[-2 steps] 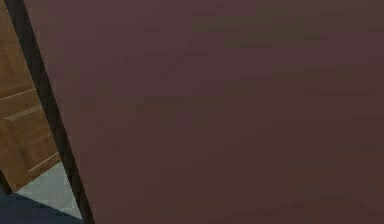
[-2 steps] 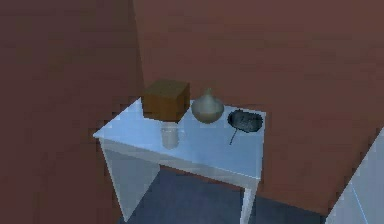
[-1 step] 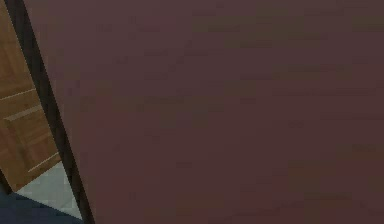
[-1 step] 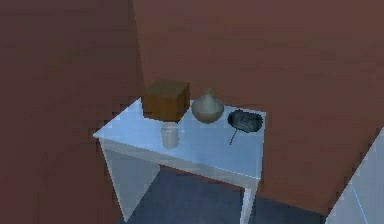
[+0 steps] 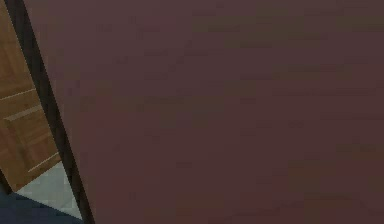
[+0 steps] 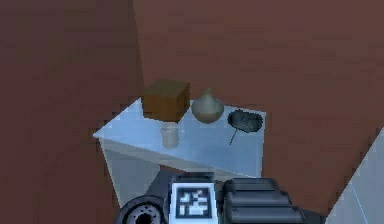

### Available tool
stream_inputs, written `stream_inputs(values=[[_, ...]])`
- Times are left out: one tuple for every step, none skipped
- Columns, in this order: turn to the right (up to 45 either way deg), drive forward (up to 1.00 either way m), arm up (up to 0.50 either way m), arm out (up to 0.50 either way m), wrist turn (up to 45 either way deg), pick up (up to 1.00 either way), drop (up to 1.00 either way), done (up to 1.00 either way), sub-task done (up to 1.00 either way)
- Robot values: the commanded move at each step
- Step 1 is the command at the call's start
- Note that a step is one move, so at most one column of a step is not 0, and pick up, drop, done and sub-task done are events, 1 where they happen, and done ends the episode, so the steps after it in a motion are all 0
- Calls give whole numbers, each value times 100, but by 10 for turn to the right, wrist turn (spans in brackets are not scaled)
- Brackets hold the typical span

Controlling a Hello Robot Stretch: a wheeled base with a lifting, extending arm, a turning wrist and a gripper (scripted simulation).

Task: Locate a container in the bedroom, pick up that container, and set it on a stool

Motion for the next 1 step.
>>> stream_inputs(values=[[0,0,0,42,0,0,0,0,0]])
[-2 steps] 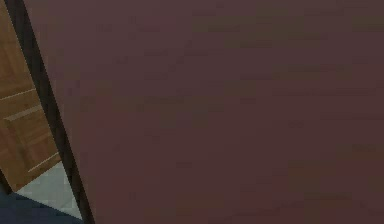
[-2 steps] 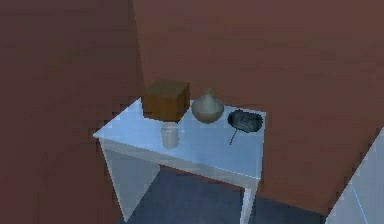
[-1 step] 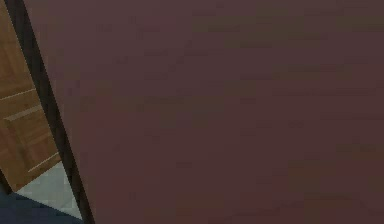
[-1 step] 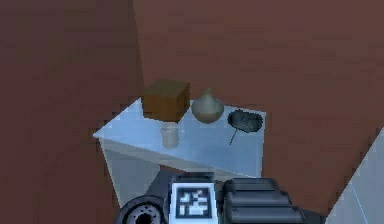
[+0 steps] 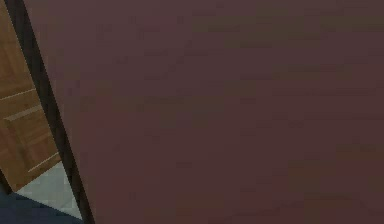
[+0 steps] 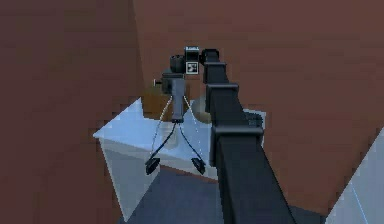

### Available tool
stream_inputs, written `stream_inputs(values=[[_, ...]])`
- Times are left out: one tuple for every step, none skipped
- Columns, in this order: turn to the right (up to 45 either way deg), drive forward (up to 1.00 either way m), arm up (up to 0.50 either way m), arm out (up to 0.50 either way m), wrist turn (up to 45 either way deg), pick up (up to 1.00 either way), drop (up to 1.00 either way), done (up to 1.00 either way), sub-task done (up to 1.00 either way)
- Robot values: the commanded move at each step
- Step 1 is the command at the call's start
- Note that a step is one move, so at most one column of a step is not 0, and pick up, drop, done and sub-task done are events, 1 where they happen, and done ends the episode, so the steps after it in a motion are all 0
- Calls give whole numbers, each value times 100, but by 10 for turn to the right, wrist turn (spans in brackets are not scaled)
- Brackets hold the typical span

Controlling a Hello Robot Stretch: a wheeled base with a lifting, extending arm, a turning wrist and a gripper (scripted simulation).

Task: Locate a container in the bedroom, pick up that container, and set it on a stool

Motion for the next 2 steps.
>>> stream_inputs(values=[[0,0,0,0,450,0,0,0,0],[0,0,0,0,450,0,0,0,0]])
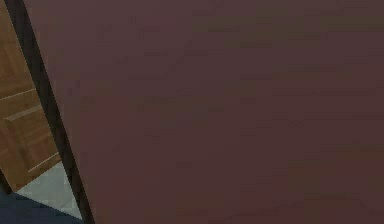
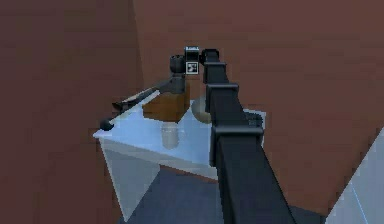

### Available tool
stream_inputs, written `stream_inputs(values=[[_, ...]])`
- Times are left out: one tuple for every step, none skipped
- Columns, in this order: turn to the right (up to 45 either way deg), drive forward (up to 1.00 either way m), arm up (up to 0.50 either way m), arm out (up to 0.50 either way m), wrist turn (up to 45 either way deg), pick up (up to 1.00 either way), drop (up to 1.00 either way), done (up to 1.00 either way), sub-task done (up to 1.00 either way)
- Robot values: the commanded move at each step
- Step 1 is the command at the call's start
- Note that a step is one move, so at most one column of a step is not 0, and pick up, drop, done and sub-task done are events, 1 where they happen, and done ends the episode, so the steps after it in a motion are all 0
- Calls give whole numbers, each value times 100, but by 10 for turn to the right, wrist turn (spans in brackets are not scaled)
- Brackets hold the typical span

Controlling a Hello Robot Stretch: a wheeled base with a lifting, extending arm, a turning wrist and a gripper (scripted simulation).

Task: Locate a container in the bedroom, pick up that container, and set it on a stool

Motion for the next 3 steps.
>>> stream_inputs(values=[[0,0,0,0,450,0,0,0,0],[0,0,0,0,300,0,0,0,0],[0,0,-28,0,0,0,0,0,0]])
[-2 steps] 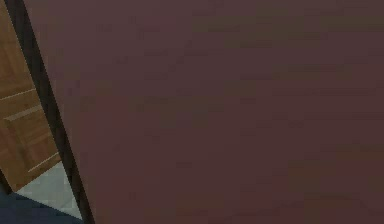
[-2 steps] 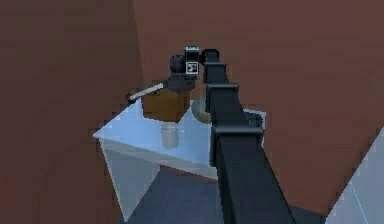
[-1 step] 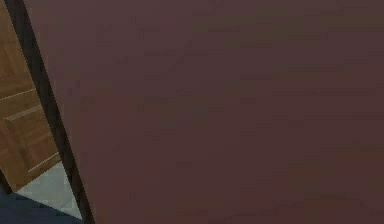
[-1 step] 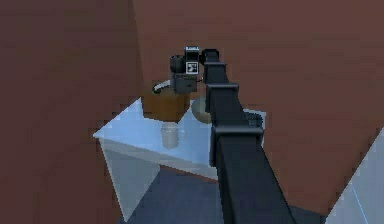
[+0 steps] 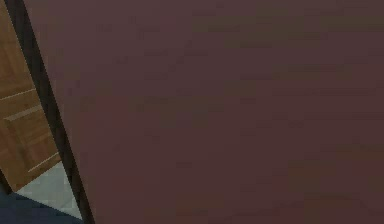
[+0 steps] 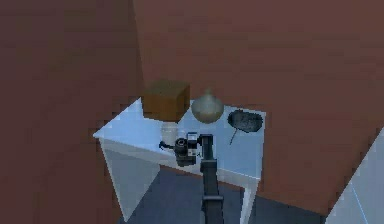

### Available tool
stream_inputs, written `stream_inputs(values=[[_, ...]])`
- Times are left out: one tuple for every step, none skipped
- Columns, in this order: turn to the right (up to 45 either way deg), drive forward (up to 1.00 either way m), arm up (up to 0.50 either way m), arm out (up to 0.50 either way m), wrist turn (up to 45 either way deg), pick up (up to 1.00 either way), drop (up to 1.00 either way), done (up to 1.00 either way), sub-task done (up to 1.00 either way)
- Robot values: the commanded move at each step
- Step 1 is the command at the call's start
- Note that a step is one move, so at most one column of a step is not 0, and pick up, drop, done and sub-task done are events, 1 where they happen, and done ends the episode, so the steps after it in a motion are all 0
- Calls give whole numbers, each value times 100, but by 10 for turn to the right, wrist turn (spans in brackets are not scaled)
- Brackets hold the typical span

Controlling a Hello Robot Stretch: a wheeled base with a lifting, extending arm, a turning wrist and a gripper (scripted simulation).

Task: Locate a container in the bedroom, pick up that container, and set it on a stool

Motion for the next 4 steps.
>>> stream_inputs(values=[[0,0,0,0,0,100,0,0,0],[0,0,10,0,0,0,0,0,0],[0,0,18,0,0,0,0,0,0],[0,0,0,0,-450,0,0,0,0]])
